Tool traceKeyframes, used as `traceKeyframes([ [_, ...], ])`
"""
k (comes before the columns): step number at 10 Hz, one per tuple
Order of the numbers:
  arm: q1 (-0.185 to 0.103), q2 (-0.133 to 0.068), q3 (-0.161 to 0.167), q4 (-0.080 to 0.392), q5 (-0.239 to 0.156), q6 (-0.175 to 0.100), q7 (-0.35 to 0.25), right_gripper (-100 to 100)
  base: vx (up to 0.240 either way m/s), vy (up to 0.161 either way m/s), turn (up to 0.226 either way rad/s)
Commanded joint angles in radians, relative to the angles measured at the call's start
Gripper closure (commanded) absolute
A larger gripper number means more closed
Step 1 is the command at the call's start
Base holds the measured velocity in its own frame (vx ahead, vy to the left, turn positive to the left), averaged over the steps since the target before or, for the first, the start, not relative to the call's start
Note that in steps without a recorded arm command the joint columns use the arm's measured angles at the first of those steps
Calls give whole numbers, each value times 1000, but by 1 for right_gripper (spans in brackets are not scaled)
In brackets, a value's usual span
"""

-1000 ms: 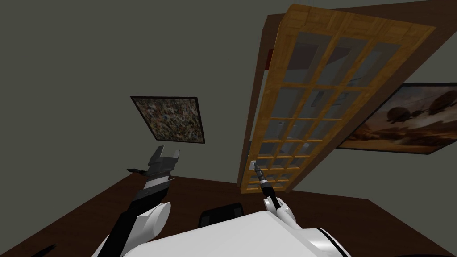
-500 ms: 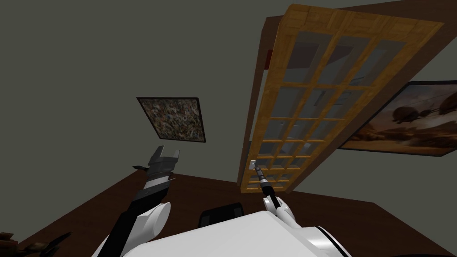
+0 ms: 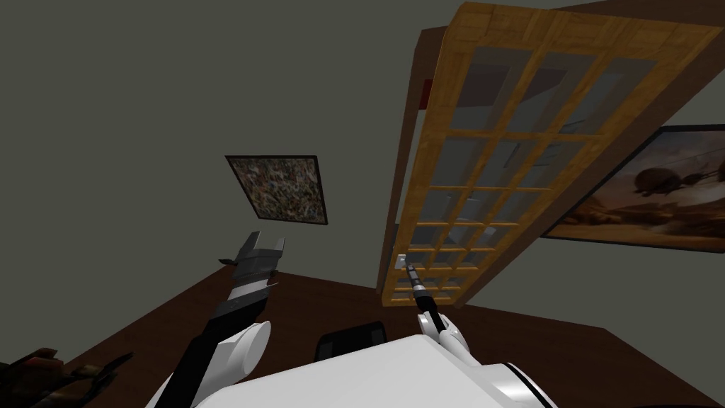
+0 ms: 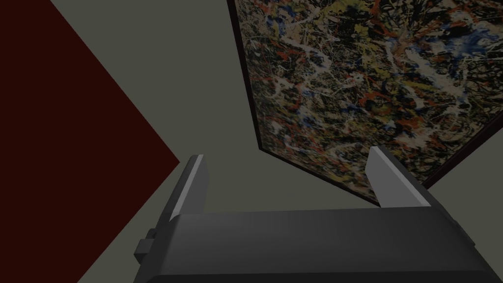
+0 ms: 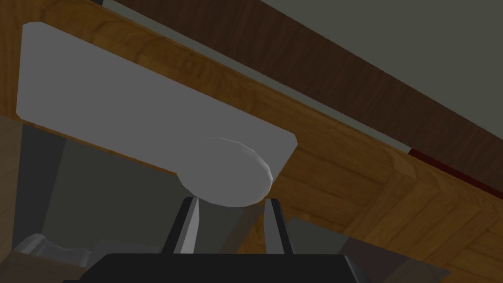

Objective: Pull the door open

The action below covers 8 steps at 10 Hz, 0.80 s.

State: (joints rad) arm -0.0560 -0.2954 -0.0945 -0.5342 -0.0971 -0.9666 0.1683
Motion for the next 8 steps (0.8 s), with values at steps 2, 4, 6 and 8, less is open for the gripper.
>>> traceKeyframes([
  [2, -3, 11, 21, 2, -16, 3, -71, 100, -35, -24, 45],
  [4, -3, 10, 27, 1, -29, 5, -118, 100, -32, -13, 36],
  [6, -3, 10, 34, 0, -42, 7, -164, 100, -28, -16, 42],
  [8, -4, 9, 40, -2, -56, 8, -206, 100, -40, -24, 57],
])
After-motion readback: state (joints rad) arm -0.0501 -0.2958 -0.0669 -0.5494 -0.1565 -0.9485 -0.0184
